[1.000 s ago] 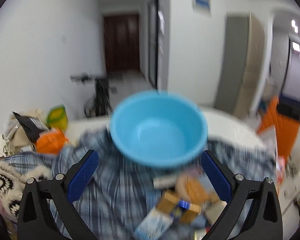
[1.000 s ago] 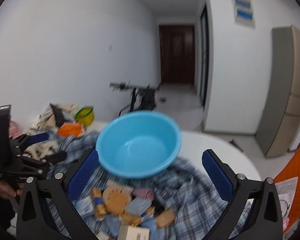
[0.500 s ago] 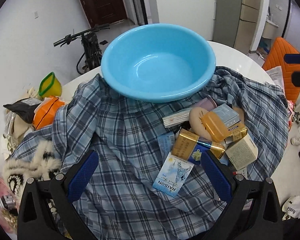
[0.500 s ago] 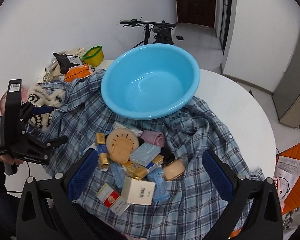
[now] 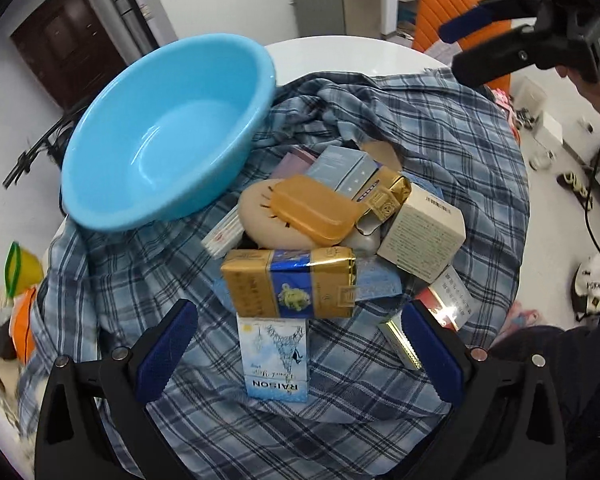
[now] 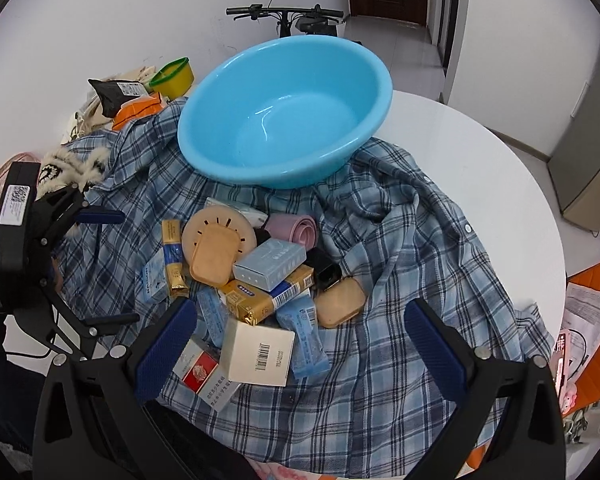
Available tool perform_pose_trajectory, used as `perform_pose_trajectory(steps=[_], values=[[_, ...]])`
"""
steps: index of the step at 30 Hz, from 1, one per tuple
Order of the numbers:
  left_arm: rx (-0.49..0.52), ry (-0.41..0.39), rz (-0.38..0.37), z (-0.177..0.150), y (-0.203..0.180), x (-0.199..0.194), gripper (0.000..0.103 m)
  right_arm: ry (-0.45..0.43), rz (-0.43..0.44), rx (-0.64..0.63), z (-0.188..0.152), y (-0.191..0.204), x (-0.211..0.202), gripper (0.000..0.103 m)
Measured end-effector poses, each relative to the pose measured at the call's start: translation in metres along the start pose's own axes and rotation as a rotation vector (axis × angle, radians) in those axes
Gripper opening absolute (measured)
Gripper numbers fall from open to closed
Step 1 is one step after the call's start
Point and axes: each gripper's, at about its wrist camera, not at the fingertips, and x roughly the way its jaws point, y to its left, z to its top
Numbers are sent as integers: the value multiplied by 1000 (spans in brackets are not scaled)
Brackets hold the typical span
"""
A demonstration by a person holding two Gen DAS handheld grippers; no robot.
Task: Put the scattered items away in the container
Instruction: 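Grasp the gold-and-blue pack with the left tool while the right tool reaches the orange soap dish, then lift the gold-and-blue pack with the left tool while the right tool grasps the orange soap dish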
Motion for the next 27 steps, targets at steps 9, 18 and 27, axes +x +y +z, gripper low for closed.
perform_pose_trajectory(steps=[9,18,27], values=[[-1,40,-12,1,5,39,103,31,21,1,-4,-4,16,103],[-22,63,-54,11,16,56,103,48,47,-33,-12,-1,34,103],[-55,30,-78,6,23,40,87,79,71,-60,-20,4,40,103]])
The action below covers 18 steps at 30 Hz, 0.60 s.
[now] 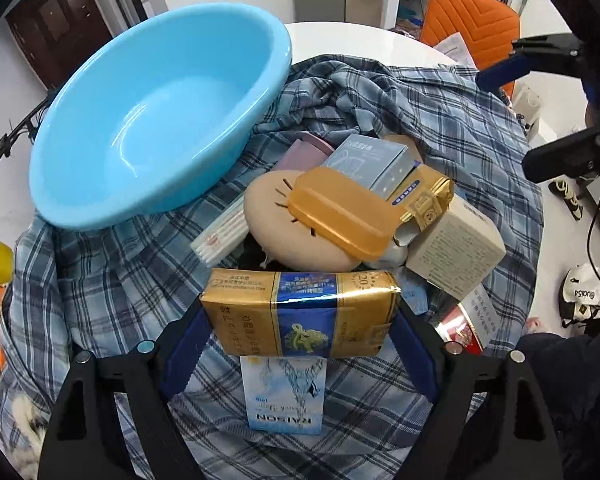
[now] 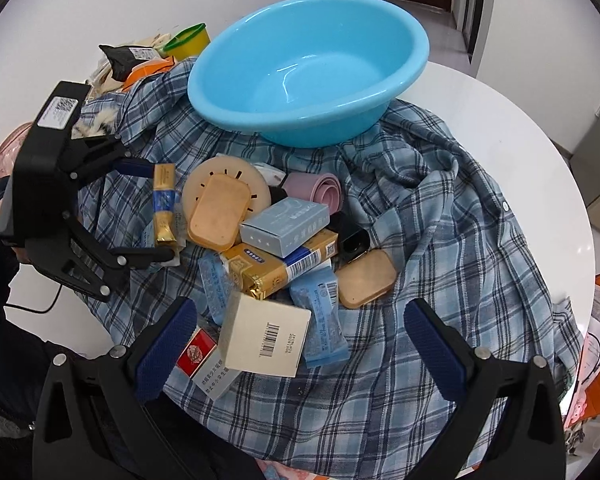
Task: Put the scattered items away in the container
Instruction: 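Lift the gold-and-blue pack with the left tool while the right tool grasps the orange soap dish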
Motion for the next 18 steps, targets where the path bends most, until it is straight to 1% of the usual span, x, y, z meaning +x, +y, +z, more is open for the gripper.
perform_pose_trajectory(steps=[6,11,12,15,17,18], values=[[-9,0,16,-8,-2,-8,87,8,24,-12,-6,6,4,103],[-26,1,42,-13,-2,-15,87,-9,57,-69,-3,18,8,103],[-31,0,47,-14,-1,-16,87,-21,68,-93,-1,22,9,103],[-55,-3,61,-18,3,-19,87,-79,124,-238,5,41,12,103],[-61,-3,73,-22,5,-19,87,-87,133,-308,10,50,18,103],[-64,-1,79,-24,6,-19,87,-82,138,-322,12,52,21,103]])
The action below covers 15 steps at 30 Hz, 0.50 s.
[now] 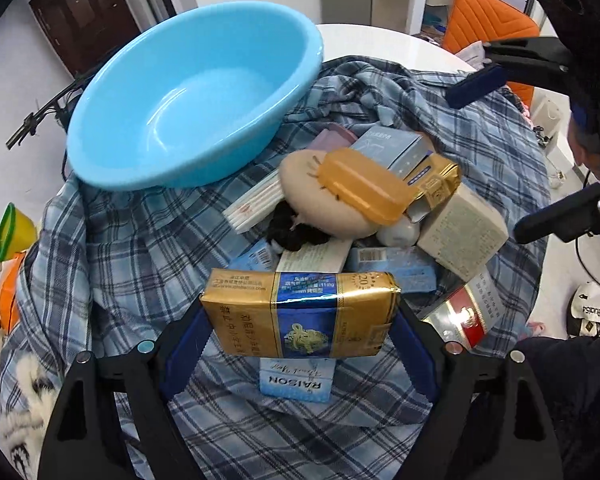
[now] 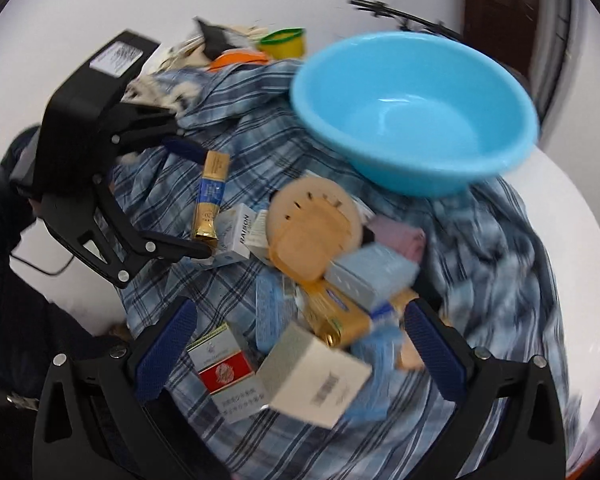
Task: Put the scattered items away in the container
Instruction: 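Lift the gold-and-blue pack with the left tool while the right tool grasps the orange soap dish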
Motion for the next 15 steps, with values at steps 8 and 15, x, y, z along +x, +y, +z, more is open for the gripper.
perform_pose_trajectory(steps=[8,15], values=[[-11,7,13,-6,9,0,87,-2,75,14,17,-12,27,103],[-14,13,19,-6,15,2,87,9,63,-23,31,-9,42,100]])
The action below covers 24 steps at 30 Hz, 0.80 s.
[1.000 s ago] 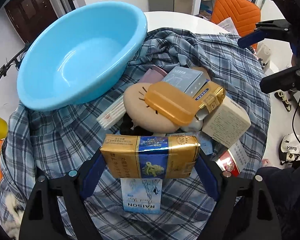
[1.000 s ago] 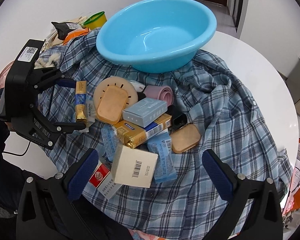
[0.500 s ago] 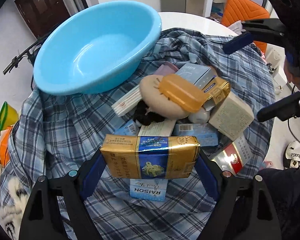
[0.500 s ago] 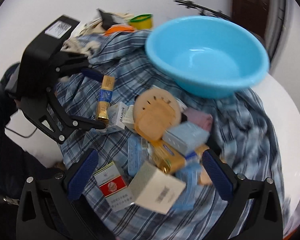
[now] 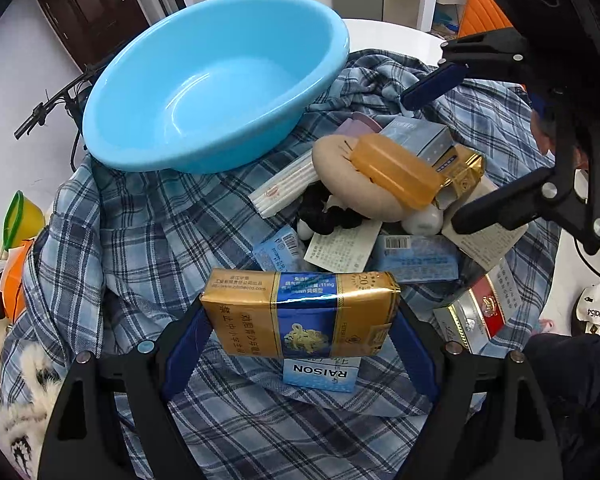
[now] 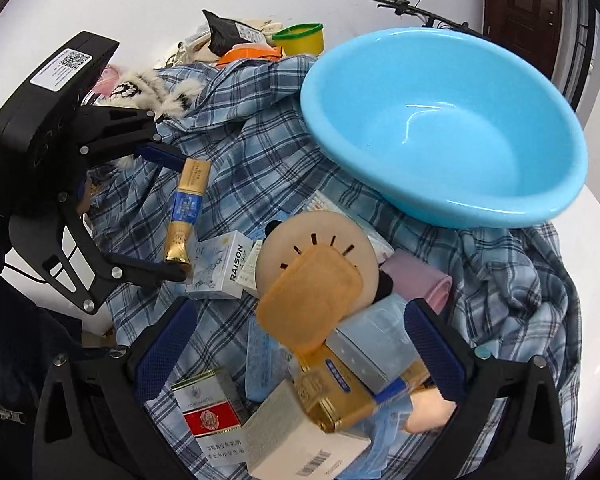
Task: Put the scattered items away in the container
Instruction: 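Lift the gold-and-blue pack with the left tool while the right tool grasps the orange soap dish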
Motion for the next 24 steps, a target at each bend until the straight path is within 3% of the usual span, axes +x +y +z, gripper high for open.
perform_pose_trajectory(steps=[2,8,9,10,11,14,17,24], values=[[2,-7,-2,1,0,0,87,22,7,-19,2,2,5,92],[13,-7,-10,0,-2,1,87,47,10,-29,5,2,19,91],[12,-7,-10,0,-2,1,87,47,21,-21,5,1,21,79],[10,-8,-10,0,-2,1,87,42,26,-6,4,-1,22,54],[6,-10,-11,0,-1,1,87,33,35,18,4,-4,20,51],[-3,-11,-11,-1,1,0,87,28,88,53,1,-5,12,51],[-5,-8,-8,0,2,2,87,10,26,25,-2,2,0,51],[0,-30,-10,3,-2,-1,87,-13,6,50,-12,6,-14,51]])
